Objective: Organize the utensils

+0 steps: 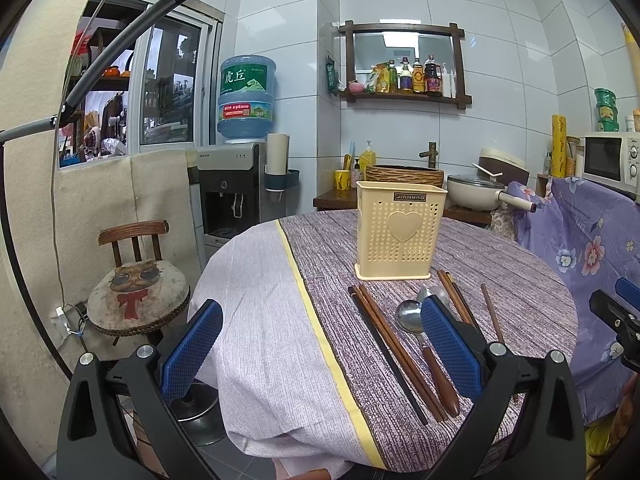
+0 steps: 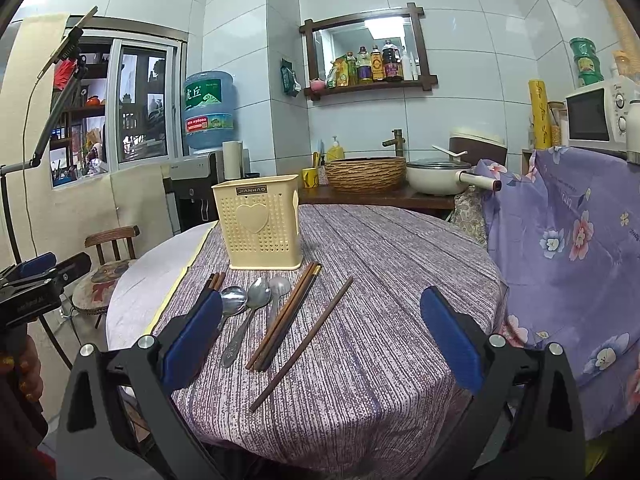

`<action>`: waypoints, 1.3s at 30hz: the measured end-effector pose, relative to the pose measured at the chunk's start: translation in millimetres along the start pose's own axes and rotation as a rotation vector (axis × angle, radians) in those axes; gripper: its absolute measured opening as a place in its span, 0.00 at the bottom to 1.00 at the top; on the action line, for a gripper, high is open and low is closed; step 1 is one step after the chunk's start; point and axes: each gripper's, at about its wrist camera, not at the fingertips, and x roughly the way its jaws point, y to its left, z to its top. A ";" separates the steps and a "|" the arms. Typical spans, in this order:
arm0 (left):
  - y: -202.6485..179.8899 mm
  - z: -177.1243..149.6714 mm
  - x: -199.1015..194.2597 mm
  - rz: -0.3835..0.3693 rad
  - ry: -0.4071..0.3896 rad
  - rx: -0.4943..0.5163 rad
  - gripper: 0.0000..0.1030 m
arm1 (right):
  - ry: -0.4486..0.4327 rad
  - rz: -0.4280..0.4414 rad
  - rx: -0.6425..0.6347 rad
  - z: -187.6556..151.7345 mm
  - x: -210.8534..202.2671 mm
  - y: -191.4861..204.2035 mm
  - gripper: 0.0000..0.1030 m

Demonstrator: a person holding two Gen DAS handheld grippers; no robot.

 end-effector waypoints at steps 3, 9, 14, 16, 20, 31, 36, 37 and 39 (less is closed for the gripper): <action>0.0 -1.1 0.2 0.000 0.001 0.000 0.95 | 0.003 0.000 -0.001 -0.5 1.3 0.3 0.95; 0.1 -1.5 0.0 0.000 0.001 0.001 0.95 | 0.004 0.000 0.000 -1.2 1.7 0.4 0.95; 0.4 -0.5 0.4 -0.001 0.001 0.000 0.95 | 0.006 0.000 0.000 -2.2 2.0 0.8 0.95; 0.4 -0.5 0.6 0.001 0.002 0.000 0.95 | 0.008 0.002 0.000 -2.6 2.6 0.8 0.95; 2.9 -5.7 5.5 -0.004 0.027 -0.003 0.95 | 0.023 0.000 -0.005 -4.4 7.1 2.2 0.95; 17.0 -22.3 62.8 -0.002 0.289 -0.035 0.95 | 0.266 -0.034 -0.009 -14.5 71.9 -11.2 0.95; 14.4 -10.6 93.9 -0.045 0.376 -0.046 0.94 | 0.328 -0.061 0.036 -2.0 103.7 -20.7 0.95; 13.2 -8.5 101.8 -0.050 0.390 -0.039 0.90 | 0.344 -0.060 0.049 0.8 111.3 -22.5 0.94; 9.5 -4.9 115.4 -0.052 0.421 -0.018 0.85 | 0.384 -0.058 0.075 4.0 126.2 -25.1 0.90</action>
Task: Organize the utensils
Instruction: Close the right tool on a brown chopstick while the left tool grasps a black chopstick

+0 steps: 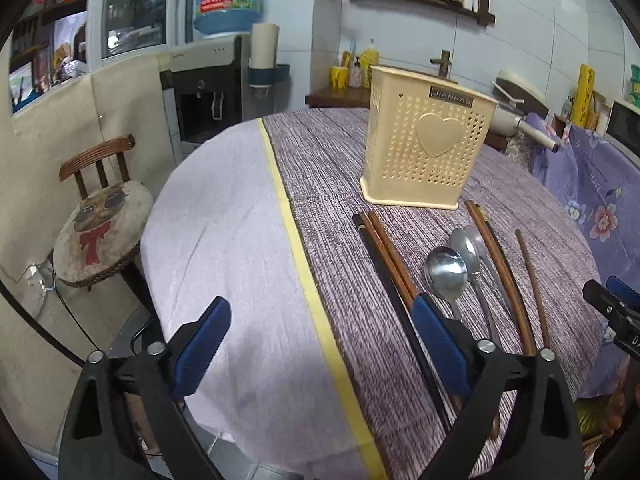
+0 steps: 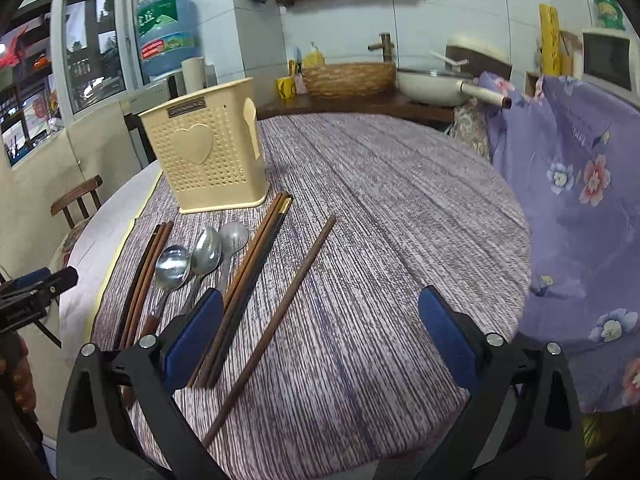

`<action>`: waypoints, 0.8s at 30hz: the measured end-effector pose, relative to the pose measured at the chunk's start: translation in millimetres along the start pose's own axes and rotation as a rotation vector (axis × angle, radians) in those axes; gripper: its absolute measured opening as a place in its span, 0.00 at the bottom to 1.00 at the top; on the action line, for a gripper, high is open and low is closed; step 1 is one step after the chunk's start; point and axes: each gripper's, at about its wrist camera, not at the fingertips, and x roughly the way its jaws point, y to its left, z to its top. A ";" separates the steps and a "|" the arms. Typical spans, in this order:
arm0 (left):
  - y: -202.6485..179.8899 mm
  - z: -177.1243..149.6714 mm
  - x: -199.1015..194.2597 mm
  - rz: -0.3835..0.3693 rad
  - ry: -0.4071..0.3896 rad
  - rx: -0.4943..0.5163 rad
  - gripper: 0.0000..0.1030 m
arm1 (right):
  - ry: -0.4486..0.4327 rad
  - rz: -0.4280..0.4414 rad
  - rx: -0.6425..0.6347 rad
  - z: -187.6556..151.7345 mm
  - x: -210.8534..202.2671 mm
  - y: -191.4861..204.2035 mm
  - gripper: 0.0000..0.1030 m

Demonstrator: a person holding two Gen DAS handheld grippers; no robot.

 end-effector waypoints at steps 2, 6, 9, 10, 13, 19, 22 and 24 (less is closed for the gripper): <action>-4.8 6.9 11.3 0.003 0.025 0.025 0.79 | 0.046 -0.015 0.009 8.0 16.1 -0.6 0.85; -13.4 15.2 29.2 0.000 0.070 0.055 0.73 | 0.149 -0.034 0.010 17.3 49.0 1.2 0.69; -16.4 20.3 38.2 0.007 0.090 0.068 0.68 | 0.192 -0.037 0.033 22.8 65.7 0.1 0.58; -17.1 20.8 40.6 0.009 0.096 0.070 0.68 | 0.205 -0.035 0.039 25.1 70.9 0.0 0.56; -19.5 22.9 47.4 0.018 0.114 0.080 0.67 | 0.240 -0.036 0.065 32.0 83.9 1.4 0.43; -17.5 25.7 56.3 0.033 0.147 0.078 0.65 | 0.276 -0.057 0.065 37.6 102.0 9.6 0.30; -19.4 26.6 59.8 0.041 0.155 0.085 0.64 | 0.274 -0.073 0.057 39.1 104.1 12.4 0.26; -21.0 26.9 61.2 0.036 0.159 0.083 0.64 | 0.271 -0.077 0.054 39.2 105.1 13.7 0.26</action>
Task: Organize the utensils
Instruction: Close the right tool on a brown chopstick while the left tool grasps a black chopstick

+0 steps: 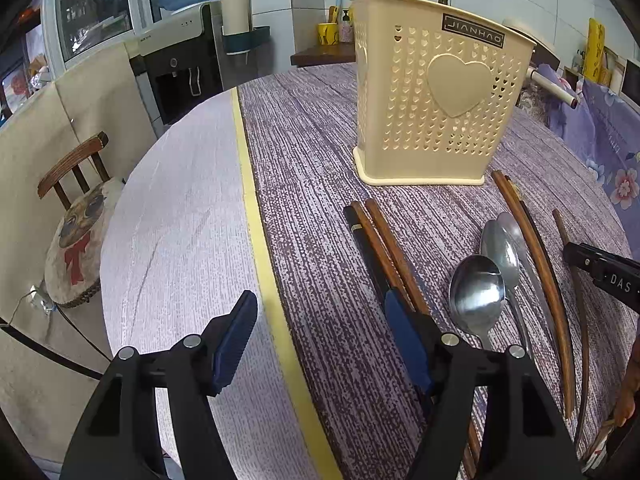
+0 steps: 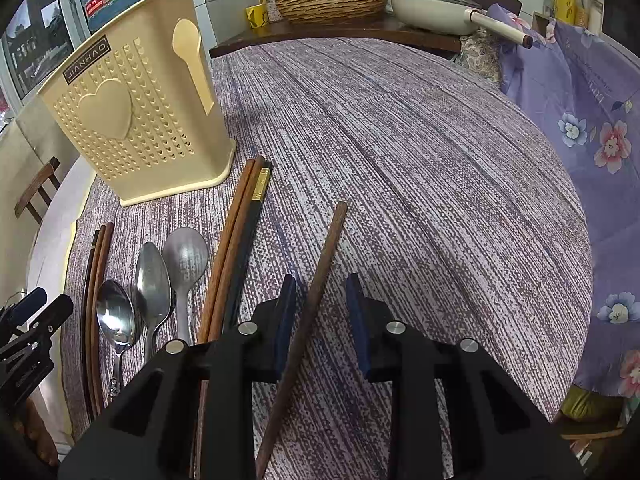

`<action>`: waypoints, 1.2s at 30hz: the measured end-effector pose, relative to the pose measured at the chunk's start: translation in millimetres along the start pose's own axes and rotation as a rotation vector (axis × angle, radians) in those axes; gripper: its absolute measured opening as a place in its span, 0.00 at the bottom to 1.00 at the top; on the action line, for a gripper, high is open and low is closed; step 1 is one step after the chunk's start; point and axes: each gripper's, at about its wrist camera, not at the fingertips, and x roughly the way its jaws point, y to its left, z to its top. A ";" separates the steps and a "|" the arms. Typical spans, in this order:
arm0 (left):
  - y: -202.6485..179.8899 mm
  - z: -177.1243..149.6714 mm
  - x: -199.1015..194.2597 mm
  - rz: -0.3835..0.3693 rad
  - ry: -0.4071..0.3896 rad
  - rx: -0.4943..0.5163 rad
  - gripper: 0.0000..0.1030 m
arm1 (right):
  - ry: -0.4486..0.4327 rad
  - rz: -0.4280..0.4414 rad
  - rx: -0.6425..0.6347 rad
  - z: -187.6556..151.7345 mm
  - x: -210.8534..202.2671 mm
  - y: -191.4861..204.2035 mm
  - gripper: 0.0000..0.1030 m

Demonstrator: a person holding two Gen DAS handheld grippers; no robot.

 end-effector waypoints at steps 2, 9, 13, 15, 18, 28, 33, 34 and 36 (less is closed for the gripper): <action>-2.6 1.5 0.7 -0.005 -0.001 0.003 0.64 | -0.006 -0.003 -0.003 -0.9 -0.2 0.9 0.26; -12.1 -0.9 8.2 0.004 0.017 0.021 0.62 | -0.016 -0.025 -0.035 -5.5 -1.8 6.9 0.26; -4.5 -1.4 8.6 0.006 0.031 0.012 0.62 | -0.019 -0.035 -0.057 -6.9 -2.5 9.4 0.26; 1.9 -1.3 7.4 0.012 0.040 -0.005 0.62 | -0.015 -0.024 -0.048 -6.9 -3.4 7.8 0.26; 4.0 1.2 8.3 0.012 0.045 -0.016 0.61 | -0.009 -0.019 -0.040 -4.8 -2.4 6.8 0.26; -7.6 19.8 29.7 -0.014 0.099 -0.040 0.56 | -0.006 -0.017 -0.044 2.0 3.6 12.5 0.22; -4.8 28.6 36.4 0.003 0.102 -0.044 0.52 | -0.005 -0.007 -0.049 4.9 6.4 10.9 0.19; -3.5 30.5 37.5 0.010 0.104 -0.049 0.49 | -0.005 -0.006 -0.049 6.3 7.3 10.6 0.18; -2.6 33.4 38.5 0.019 0.107 -0.052 0.43 | -0.004 -0.004 -0.056 7.9 8.9 11.7 0.17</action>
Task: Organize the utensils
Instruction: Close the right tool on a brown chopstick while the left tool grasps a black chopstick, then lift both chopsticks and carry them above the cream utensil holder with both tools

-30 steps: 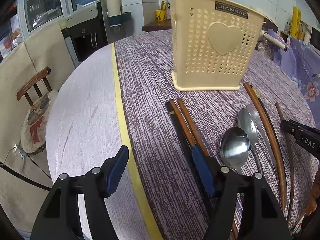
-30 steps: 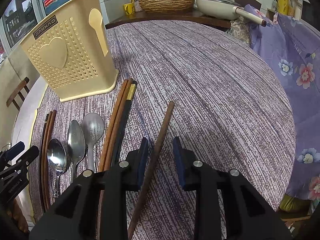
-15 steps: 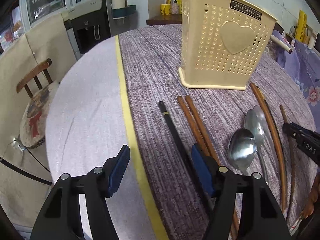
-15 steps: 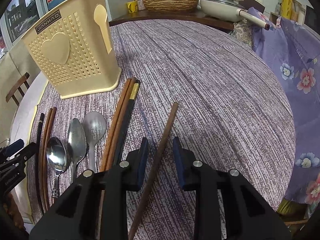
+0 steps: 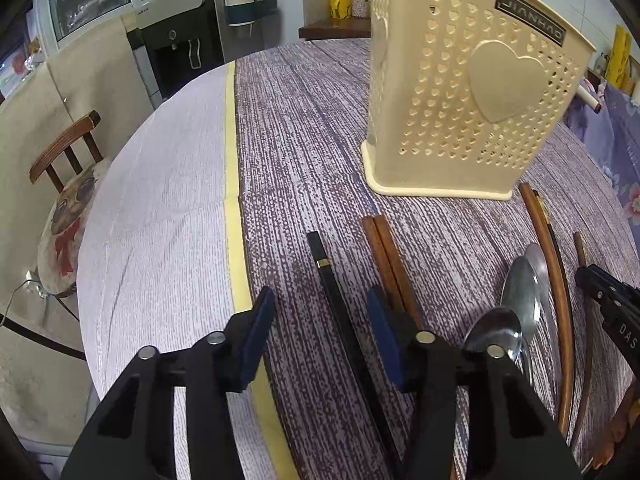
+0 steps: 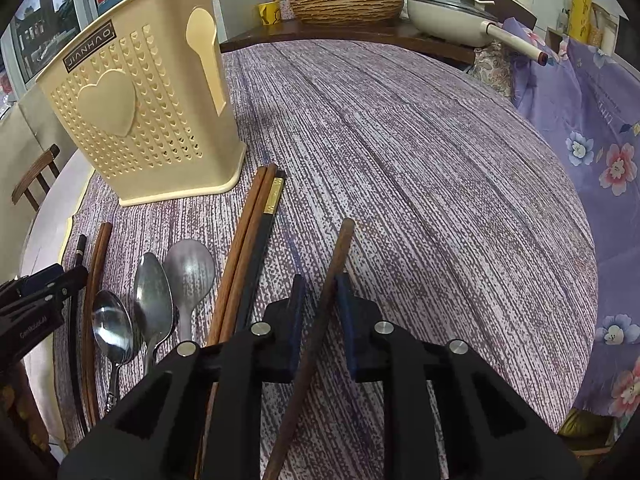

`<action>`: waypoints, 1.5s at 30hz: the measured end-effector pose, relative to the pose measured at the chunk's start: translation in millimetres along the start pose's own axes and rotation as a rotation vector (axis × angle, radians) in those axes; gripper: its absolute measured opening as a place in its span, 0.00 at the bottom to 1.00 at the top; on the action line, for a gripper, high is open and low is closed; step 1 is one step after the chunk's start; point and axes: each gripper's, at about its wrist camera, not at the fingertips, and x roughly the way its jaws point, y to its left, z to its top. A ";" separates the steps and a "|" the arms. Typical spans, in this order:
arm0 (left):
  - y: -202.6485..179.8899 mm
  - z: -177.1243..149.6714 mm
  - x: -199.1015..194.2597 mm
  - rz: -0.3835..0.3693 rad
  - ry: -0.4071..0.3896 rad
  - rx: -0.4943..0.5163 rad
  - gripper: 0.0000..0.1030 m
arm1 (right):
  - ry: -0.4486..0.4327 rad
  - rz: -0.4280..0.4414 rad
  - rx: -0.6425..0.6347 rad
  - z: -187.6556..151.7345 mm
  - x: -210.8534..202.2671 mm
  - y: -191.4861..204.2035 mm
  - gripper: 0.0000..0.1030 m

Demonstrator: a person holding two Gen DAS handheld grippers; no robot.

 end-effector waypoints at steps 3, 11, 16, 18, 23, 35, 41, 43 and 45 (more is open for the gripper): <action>-3.7 -1.4 -1.4 0.000 -0.001 0.006 0.35 | 0.003 0.013 -0.004 3.7 2.5 -0.3 0.14; -6.6 -2.4 -1.5 -0.009 -0.010 0.017 0.12 | 0.017 0.064 0.004 11.6 8.2 -3.8 0.10; -7.8 1.5 1.0 -0.013 -0.002 0.032 0.12 | 0.033 0.082 0.004 17.3 11.9 -4.1 0.09; -8.1 3.5 2.3 -0.015 -0.002 0.037 0.12 | 0.039 0.088 0.005 18.8 13.3 -3.9 0.09; -8.7 3.6 2.4 -0.019 -0.001 0.039 0.11 | 0.045 0.097 0.006 22.3 15.4 -6.8 0.09; 0.0 4.5 3.4 -0.060 -0.012 -0.012 0.09 | 0.032 0.132 0.033 20.1 16.0 -10.2 0.08; 2.2 8.5 6.0 -0.077 -0.012 -0.025 0.08 | 0.026 0.146 0.046 20.8 16.0 -12.8 0.08; 2.9 9.1 5.1 -0.082 -0.014 -0.028 0.08 | 0.024 0.154 0.053 21.3 15.6 -14.4 0.08; 3.7 10.1 3.8 -0.092 -0.018 -0.034 0.08 | 0.017 0.162 0.056 21.9 13.8 -15.2 0.08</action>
